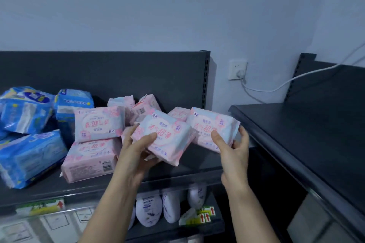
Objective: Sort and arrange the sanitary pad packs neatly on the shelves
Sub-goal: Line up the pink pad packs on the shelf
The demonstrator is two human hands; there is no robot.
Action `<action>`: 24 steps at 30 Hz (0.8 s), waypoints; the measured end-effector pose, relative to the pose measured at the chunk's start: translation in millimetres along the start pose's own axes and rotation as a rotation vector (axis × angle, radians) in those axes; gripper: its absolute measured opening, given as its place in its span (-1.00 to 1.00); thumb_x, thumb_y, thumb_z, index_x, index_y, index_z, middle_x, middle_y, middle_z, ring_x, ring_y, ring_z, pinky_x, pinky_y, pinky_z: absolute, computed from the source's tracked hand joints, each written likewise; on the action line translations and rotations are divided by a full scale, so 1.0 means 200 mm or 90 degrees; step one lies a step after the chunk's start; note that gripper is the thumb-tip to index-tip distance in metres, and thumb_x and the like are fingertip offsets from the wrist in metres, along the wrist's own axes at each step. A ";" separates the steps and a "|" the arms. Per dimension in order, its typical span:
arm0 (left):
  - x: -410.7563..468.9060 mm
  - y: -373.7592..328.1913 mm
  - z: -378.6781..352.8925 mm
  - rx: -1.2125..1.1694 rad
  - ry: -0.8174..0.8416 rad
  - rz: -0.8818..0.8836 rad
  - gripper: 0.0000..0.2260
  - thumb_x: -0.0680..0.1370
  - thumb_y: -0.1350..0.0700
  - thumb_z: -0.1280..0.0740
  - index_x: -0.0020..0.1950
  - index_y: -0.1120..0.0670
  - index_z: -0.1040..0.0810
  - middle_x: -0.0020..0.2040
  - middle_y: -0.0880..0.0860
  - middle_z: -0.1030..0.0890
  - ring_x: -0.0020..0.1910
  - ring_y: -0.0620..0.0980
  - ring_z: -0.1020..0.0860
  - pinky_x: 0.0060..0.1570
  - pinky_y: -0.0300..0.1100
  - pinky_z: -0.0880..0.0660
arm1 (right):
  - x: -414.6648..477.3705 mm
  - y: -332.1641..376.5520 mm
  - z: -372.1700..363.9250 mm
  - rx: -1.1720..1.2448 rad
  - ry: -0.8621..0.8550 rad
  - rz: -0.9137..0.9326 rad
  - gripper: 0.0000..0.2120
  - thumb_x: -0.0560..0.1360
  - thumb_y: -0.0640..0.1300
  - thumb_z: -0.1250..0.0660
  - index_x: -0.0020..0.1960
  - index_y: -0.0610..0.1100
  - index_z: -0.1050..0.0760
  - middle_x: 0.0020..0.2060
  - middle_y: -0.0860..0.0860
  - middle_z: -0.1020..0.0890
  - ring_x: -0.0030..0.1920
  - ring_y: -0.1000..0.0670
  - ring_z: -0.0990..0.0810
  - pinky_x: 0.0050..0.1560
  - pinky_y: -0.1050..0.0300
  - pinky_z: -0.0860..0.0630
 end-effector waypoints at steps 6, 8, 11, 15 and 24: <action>-0.04 0.15 -0.11 -0.007 0.091 0.083 -0.60 0.34 0.24 -0.41 0.18 0.17 -0.55 0.00 0.14 -0.69 -0.09 0.09 -0.67 -0.07 0.05 -0.60 | -0.07 0.09 0.25 0.003 -0.104 0.053 -0.47 0.37 -0.23 -0.53 0.28 -0.03 -0.45 0.09 -0.02 -0.65 0.06 0.04 -0.65 -0.10 0.23 -0.58; -0.06 0.20 -0.16 -0.008 0.131 0.104 -0.56 0.32 0.26 -0.40 0.21 0.18 -0.53 0.06 0.17 -0.68 -0.01 0.11 -0.67 -0.01 0.10 -0.60 | -0.12 0.15 0.36 0.001 -0.153 0.075 -0.54 0.38 -0.22 -0.53 0.22 -0.04 -0.47 0.05 0.00 -0.66 0.02 0.09 -0.66 -0.15 0.31 -0.56; -0.10 0.32 -0.23 -0.001 0.182 0.151 -0.50 0.29 0.34 -0.43 0.22 0.16 -0.49 0.16 0.21 -0.63 0.13 0.18 -0.60 0.20 0.20 -0.45 | -0.23 0.24 0.52 0.004 -0.235 0.114 -0.57 0.38 -0.17 -0.53 0.18 -0.01 -0.46 0.00 0.09 -0.64 -0.10 0.27 -0.63 -0.23 0.43 -0.50; -0.21 0.48 -0.34 0.021 0.224 0.202 -0.73 0.38 0.36 -0.40 0.00 0.13 -0.47 -0.01 0.22 -0.64 -0.12 0.11 -0.64 -0.29 -0.02 -0.63 | -0.37 0.34 0.74 -0.016 -0.333 0.131 -0.56 0.35 -0.11 -0.56 0.15 0.04 -0.47 0.07 0.04 -0.63 0.06 0.08 -0.63 0.01 0.16 -0.57; -0.65 0.70 -0.68 0.025 0.362 0.266 -0.77 0.38 0.37 -0.35 -0.09 0.09 -0.48 -0.17 0.11 -0.69 -0.25 0.06 -0.67 -0.21 0.02 -0.62 | -0.76 0.67 1.20 -0.073 -0.475 0.174 -0.65 0.38 -0.13 -0.54 0.02 0.03 -0.43 -0.11 0.05 -0.61 -0.13 0.10 -0.63 -0.14 0.18 -0.53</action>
Point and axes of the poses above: each hand's wrist, its own x-axis towards the middle knuckle, its own z-axis out of the back of the hand, y = z × x, the point moved 9 cm from there along x, towards the middle knuckle
